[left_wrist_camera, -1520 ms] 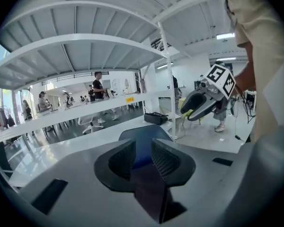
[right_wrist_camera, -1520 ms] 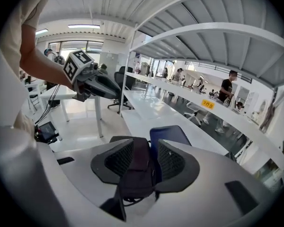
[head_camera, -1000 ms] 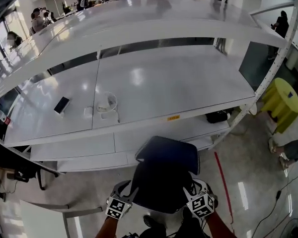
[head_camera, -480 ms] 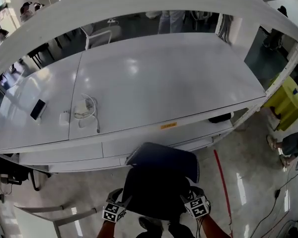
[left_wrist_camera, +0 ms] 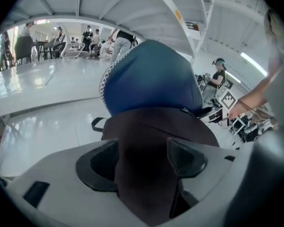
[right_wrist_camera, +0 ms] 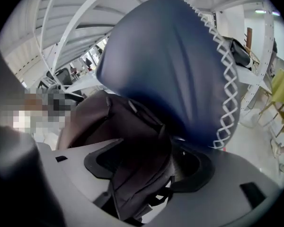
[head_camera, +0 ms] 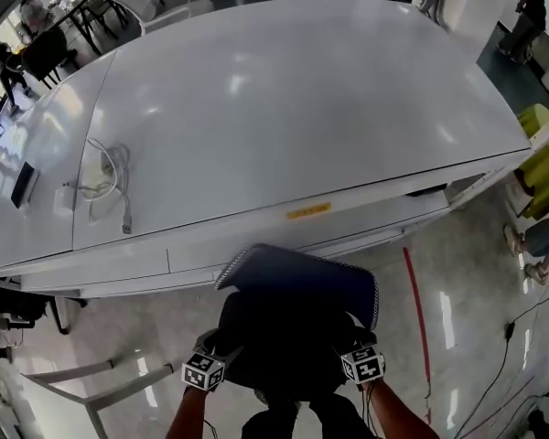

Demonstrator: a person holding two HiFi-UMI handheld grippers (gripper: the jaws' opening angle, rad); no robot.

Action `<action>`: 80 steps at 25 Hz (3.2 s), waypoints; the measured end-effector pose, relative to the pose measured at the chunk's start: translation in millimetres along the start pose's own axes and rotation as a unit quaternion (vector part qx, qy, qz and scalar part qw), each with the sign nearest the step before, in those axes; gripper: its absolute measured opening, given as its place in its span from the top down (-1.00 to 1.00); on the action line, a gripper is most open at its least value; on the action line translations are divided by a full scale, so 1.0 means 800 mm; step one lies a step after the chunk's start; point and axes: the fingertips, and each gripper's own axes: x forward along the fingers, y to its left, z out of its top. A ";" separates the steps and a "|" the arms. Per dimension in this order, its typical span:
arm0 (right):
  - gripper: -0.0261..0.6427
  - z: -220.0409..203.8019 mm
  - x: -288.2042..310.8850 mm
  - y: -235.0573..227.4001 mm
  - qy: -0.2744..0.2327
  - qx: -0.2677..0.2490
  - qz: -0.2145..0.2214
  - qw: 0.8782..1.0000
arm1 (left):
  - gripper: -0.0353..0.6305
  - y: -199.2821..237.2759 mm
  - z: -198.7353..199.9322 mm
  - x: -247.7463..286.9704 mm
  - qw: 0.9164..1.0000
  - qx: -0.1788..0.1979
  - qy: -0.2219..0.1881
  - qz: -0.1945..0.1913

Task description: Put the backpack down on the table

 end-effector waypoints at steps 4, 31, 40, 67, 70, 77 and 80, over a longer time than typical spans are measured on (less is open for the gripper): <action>0.13 -0.003 0.025 -0.003 -0.011 -0.003 -0.004 1.000 | 0.00 0.002 -0.005 0.014 0.998 -0.042 -0.022 -0.028; 0.33 -0.017 -0.004 -0.014 -0.037 -0.085 -0.053 0.994 | 0.12 0.038 -0.011 -0.014 0.990 -0.075 -0.096 0.064; 0.24 -0.046 -0.035 -0.032 -0.067 0.015 -0.081 0.994 | 0.08 -0.006 -0.006 -0.006 0.990 -0.053 -0.116 0.055; 0.80 0.046 -0.124 0.107 -0.123 -0.114 0.035 0.985 | 0.50 -0.034 0.028 -0.080 0.972 -0.048 -0.193 0.124; 0.79 0.092 -0.145 0.168 -0.151 -0.143 0.075 0.975 | 0.47 -0.039 0.041 -0.118 0.967 -0.050 -0.211 0.134; 0.79 0.190 -0.185 0.345 -0.202 -0.206 0.181 0.940 | 0.47 -0.043 0.059 -0.238 0.943 -0.047 -0.264 0.199; 0.79 0.210 -0.203 0.396 -0.206 -0.227 0.214 0.927 | 0.47 -0.049 0.064 -0.293 0.929 -0.047 -0.293 0.222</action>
